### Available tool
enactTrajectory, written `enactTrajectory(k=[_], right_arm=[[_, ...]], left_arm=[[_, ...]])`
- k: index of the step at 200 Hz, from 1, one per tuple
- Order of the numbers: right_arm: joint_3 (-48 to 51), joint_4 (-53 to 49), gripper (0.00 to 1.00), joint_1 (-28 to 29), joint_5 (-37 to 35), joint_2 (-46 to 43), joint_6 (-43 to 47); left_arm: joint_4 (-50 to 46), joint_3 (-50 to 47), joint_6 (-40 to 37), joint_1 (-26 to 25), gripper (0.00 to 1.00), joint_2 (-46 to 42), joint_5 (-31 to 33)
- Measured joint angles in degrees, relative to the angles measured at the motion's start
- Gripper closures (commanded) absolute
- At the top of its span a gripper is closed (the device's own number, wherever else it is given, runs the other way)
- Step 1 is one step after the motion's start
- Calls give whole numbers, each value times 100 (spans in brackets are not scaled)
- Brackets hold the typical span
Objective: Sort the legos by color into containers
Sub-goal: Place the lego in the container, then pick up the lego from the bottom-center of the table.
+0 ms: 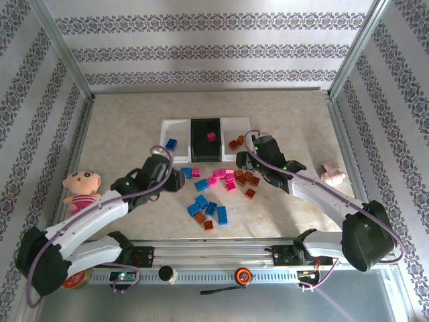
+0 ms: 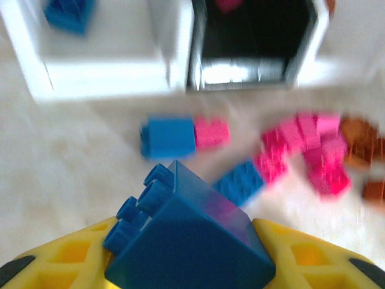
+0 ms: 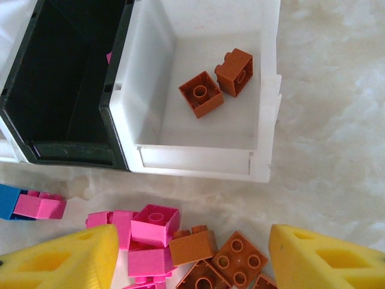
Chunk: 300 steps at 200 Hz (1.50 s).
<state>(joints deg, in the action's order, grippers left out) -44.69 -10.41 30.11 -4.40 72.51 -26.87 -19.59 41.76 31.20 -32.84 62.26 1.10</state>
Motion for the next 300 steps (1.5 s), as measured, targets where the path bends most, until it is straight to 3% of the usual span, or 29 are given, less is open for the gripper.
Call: enactTrajectory(k=[46,91,148,175,200,237,300], right_arm=[[205,0,33,2,0,-133,-37],[479,2,32,28,138,-275,-33],[861,24,29,155,367,-546,24],[964,22,29,195,389,-636,26],[1010,44,28,203,389,-756,26],[1027,48,29,251,415,-861,26],[1062,-118,29,667,522,-1051,31]], left_arm=[[992,1300,-319,586,67,1812,26],[1239,2031,-361,1176,65,3182,24],[1237,2647,-365,1384,37,3901,-2],[1237,2673,-341,1384,22,3910,-70],[1239,2662,-278,1384,15,3807,-203],[1270,2413,-205,1300,0,2951,-481],[2035,940,197,435,0,914,-1244]])
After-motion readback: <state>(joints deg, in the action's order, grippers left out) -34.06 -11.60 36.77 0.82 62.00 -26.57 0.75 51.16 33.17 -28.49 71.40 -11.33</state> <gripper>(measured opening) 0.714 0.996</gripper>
